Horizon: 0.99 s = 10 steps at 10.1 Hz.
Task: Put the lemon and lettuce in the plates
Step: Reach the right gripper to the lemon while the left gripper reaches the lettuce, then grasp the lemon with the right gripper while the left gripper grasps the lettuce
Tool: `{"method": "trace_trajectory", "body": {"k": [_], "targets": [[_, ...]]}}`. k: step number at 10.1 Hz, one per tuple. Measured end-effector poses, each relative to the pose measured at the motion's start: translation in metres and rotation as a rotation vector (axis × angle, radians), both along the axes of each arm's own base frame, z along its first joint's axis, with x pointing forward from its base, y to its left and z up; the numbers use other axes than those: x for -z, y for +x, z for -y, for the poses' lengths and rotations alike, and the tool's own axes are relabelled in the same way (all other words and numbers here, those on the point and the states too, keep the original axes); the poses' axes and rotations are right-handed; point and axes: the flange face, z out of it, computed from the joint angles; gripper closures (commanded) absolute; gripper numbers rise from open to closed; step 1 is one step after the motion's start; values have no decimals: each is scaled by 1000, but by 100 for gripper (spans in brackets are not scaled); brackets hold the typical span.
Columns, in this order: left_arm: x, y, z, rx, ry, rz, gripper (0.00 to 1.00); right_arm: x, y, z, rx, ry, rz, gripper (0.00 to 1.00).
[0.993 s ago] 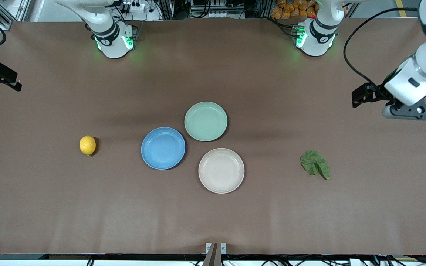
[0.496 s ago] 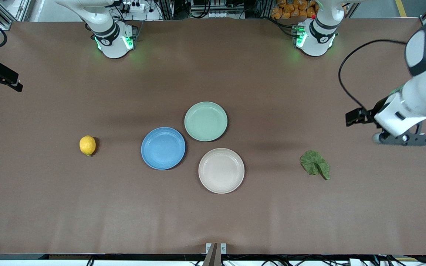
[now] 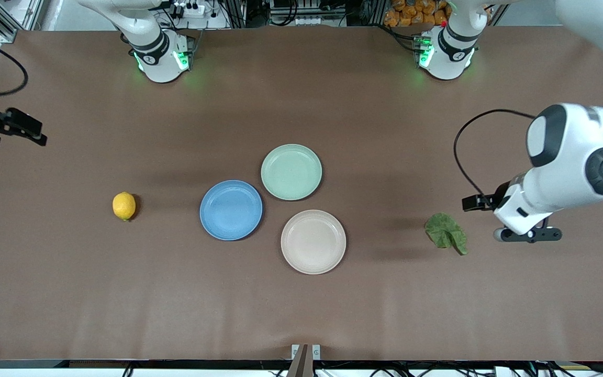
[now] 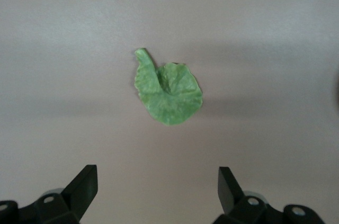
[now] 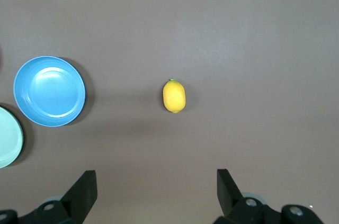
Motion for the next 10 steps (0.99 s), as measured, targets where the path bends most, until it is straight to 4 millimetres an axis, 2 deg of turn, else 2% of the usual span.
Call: {"method": "trace_trajectory", "body": {"k": [3, 6, 10], "targets": [[47, -1, 4, -102, 22, 13, 0, 53, 10, 0, 0, 0, -9, 0], [94, 8, 4, -217, 41, 36, 0, 104, 17, 1, 0, 1, -36, 0], [155, 15, 7, -398, 40, 58, 0, 195, 27, 0, -3, -1, -33, 0]]}}
